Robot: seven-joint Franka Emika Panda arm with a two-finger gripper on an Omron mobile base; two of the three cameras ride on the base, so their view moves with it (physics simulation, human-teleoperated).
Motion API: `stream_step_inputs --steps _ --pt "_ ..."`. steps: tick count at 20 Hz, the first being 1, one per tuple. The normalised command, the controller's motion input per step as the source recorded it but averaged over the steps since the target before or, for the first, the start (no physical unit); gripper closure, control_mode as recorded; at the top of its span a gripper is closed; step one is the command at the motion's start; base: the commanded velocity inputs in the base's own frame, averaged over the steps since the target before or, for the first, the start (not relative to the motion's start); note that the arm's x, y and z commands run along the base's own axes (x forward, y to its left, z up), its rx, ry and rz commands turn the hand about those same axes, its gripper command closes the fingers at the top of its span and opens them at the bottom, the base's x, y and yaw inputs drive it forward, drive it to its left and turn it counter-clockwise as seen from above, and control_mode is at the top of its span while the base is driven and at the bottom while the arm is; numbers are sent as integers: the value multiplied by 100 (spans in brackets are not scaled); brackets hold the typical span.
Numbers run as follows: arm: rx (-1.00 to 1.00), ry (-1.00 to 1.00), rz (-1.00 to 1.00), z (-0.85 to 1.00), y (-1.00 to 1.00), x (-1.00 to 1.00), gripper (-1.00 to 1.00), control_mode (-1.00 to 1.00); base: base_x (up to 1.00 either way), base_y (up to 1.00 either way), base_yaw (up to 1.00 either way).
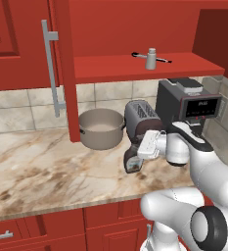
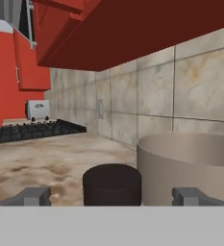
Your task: Pick the shaker and syrup bottle from the counter and place them in the cabinet.
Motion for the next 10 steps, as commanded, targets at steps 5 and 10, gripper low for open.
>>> stream_step_inputs --steps 5,10 --pt "0 0 -1 -12 0 11 -100 -100 0 0 0" --pt "0 4 0 -20 0 6 -100 -100 0 0 0"
